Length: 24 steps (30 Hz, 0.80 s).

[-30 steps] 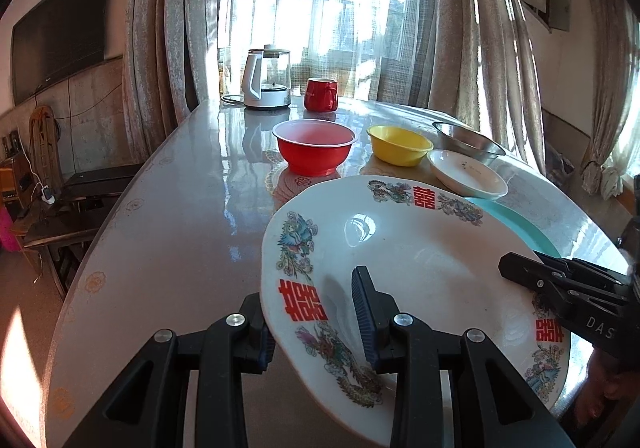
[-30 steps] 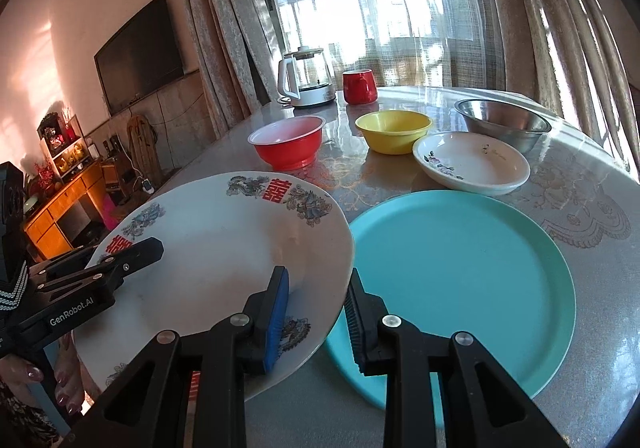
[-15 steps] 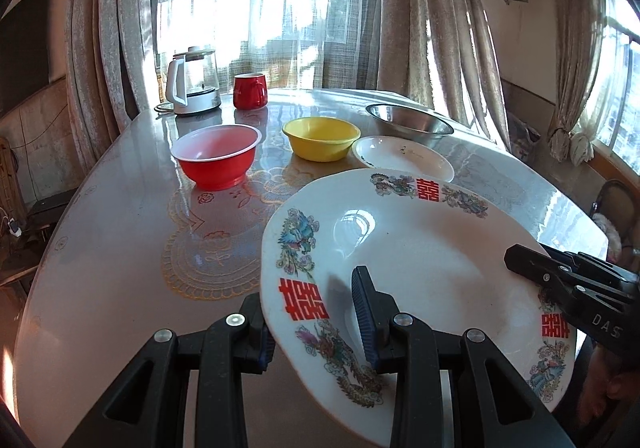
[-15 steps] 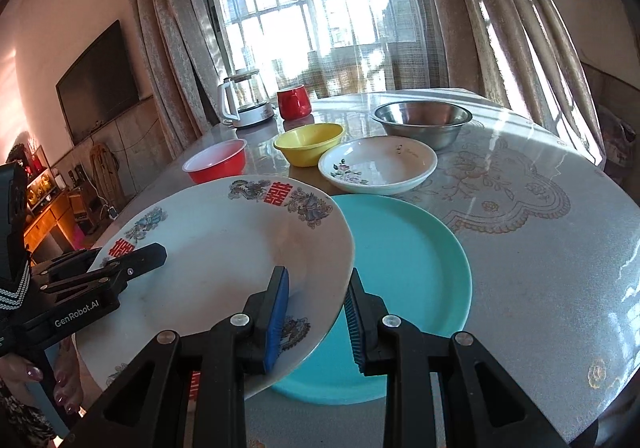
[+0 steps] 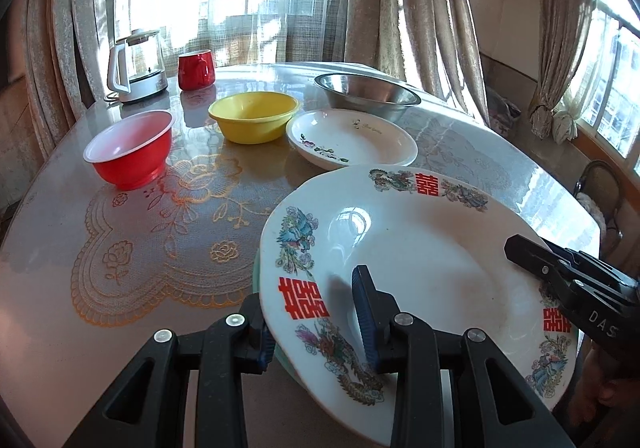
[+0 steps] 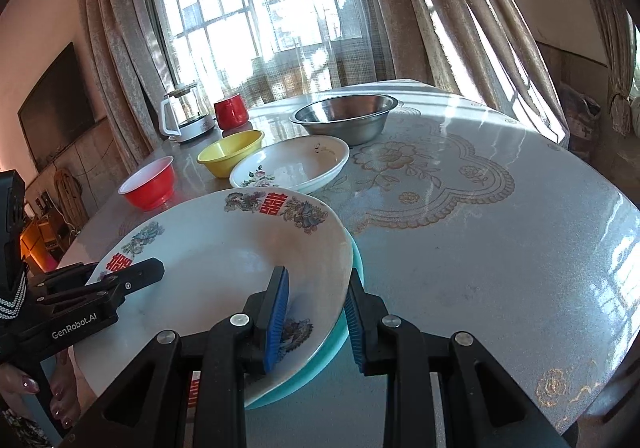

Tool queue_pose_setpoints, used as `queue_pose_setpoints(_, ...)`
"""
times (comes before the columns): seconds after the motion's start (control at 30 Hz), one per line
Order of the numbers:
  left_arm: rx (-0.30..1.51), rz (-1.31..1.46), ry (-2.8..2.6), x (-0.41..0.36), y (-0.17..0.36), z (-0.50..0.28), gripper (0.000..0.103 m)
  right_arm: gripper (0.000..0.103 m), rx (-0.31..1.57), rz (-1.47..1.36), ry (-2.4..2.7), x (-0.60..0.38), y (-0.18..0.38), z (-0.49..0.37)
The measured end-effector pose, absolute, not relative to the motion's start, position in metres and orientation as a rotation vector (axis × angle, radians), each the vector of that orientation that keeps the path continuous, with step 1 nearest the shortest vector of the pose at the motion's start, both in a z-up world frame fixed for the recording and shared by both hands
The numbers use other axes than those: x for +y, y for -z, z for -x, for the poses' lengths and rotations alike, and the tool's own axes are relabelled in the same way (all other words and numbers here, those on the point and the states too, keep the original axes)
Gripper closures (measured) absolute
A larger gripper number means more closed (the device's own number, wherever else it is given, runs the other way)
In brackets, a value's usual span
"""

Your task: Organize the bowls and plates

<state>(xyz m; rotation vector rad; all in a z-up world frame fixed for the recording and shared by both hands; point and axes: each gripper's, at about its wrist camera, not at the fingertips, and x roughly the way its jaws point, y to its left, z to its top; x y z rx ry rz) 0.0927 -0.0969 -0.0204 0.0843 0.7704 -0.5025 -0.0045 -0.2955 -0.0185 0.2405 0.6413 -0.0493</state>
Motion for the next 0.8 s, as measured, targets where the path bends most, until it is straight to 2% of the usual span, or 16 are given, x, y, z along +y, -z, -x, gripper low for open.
queue_pose_setpoints(0.37,0.845,-0.032,0.46,-0.095,0.032,-0.107,0.066,0.075,0.674,-0.242,0.068,-0.296,0.032,-0.003)
queue_pose_setpoints(0.8,0.828,-0.079,0.457,-0.091,0.025,-0.097,0.068,0.074,0.676,-0.238,0.075,-0.297,0.029,-0.003)
